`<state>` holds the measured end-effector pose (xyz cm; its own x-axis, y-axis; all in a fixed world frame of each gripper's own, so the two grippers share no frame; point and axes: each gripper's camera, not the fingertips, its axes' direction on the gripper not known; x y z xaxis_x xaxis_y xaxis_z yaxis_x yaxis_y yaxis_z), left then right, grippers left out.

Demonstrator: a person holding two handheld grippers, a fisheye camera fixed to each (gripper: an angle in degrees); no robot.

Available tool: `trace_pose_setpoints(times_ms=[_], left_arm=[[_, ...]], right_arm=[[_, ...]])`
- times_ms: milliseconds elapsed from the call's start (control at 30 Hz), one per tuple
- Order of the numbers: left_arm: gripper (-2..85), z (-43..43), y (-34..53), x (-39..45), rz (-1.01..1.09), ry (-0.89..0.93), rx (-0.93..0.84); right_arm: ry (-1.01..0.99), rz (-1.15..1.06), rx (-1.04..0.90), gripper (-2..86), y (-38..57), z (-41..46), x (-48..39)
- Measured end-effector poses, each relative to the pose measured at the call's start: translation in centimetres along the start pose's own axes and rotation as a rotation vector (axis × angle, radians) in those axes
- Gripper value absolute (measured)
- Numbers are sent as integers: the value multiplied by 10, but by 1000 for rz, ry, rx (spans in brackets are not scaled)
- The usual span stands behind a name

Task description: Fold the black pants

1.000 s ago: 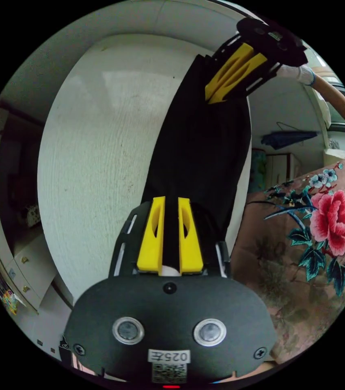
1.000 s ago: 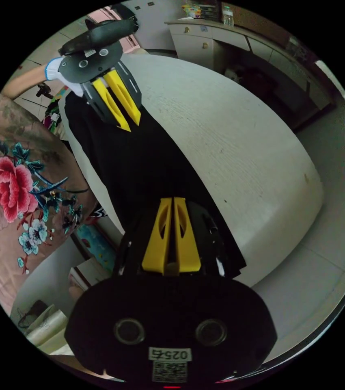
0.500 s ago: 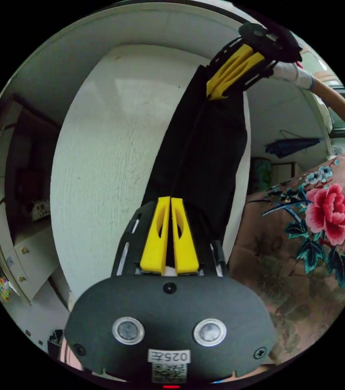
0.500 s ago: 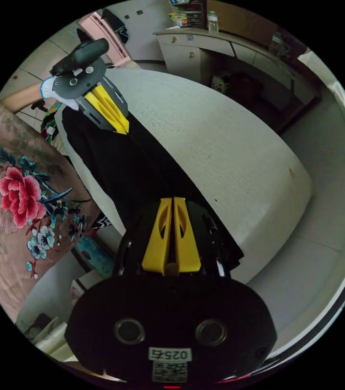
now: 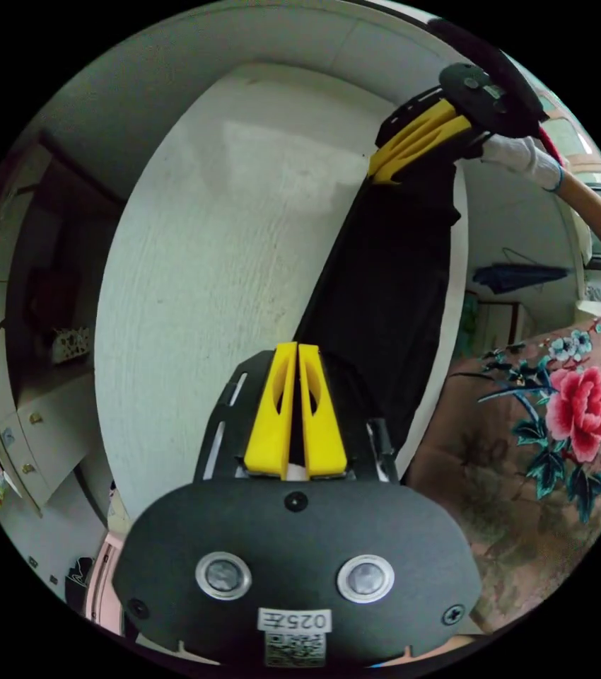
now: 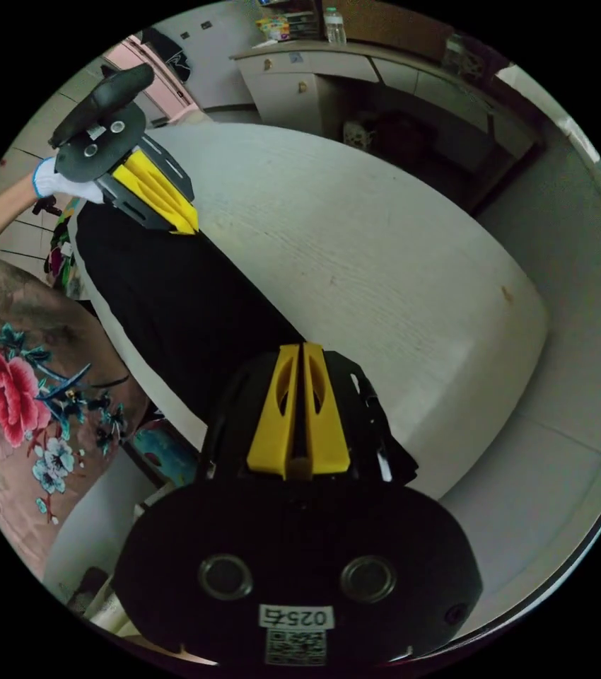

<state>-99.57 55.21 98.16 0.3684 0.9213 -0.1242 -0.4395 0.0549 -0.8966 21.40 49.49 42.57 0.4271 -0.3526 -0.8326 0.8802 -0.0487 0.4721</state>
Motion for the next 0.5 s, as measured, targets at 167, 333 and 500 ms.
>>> trace_pose_setpoints(times_ms=[167,333,500], left_arm=[[9,-42,12,-12,-161,-98,18],[32,-100,80,13,-222,19,121],[43,-91,109,87,-144,34,16]], right_arm=[[76,112,47,12,7,10,36],[-111,220,130,128,46,1,53],[-257,94,142,111,54,29,-6]])
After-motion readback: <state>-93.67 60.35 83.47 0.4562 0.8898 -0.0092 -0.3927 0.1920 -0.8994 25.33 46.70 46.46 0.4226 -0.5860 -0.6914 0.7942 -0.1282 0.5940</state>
